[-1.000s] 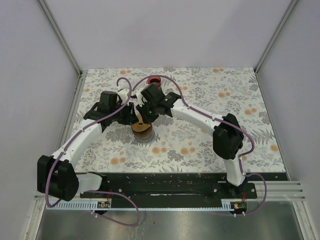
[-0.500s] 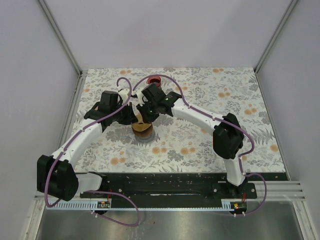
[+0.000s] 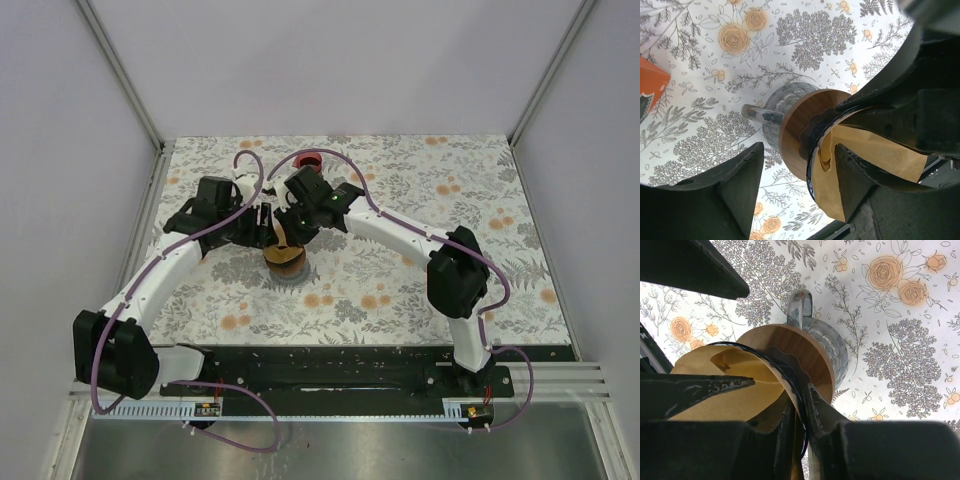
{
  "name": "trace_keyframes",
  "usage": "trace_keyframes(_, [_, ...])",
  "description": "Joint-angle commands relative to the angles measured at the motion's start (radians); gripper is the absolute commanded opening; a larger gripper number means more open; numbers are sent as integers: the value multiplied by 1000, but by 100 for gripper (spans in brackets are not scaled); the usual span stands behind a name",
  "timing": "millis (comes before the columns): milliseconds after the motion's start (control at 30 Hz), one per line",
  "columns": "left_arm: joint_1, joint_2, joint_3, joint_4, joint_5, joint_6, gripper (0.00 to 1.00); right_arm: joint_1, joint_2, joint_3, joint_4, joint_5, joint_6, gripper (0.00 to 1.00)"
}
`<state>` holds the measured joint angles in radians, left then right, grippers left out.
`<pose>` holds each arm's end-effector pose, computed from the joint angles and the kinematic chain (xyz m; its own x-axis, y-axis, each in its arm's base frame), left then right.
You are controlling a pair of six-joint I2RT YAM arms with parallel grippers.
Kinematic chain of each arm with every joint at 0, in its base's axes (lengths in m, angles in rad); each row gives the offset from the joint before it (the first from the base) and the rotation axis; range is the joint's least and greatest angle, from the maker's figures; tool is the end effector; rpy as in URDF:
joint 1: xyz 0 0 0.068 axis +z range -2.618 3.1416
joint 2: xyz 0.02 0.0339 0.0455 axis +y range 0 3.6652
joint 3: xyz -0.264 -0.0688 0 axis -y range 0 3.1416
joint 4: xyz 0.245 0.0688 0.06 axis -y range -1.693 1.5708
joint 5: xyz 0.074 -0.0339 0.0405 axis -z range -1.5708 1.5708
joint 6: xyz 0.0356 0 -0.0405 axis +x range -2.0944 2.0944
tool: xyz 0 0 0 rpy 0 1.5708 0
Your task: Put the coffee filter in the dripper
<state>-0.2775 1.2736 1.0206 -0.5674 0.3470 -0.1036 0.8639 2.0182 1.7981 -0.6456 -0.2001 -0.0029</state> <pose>0.2546 -0.0851 0.2841 -0.7494 0.1123 -0.6525 0.4053 0.8571 -0.3179 0.2914 0.3521 0.2737 -0.4922 -0.5806 -0.6485 -0.8303 0.5369 0.1495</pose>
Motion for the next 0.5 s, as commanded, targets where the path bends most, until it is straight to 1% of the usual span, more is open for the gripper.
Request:
trace_keyframes(0, [29,-34,79,3,104,62,64,1,-4,-20,-8,67,-16,7])
trace_keyframes(167, [70,-48,96,-20,150,59,70,1,4,-17,-14,74,-16,6])
trace_keyframes(333, [112,-59,96,-23,145,54,70,-5,5,-17,-23,93,-5,4])
trace_keyframes(467, [113,-65,87,-19,135,67,70,-12,-1,-19,-29,105,-3,3])
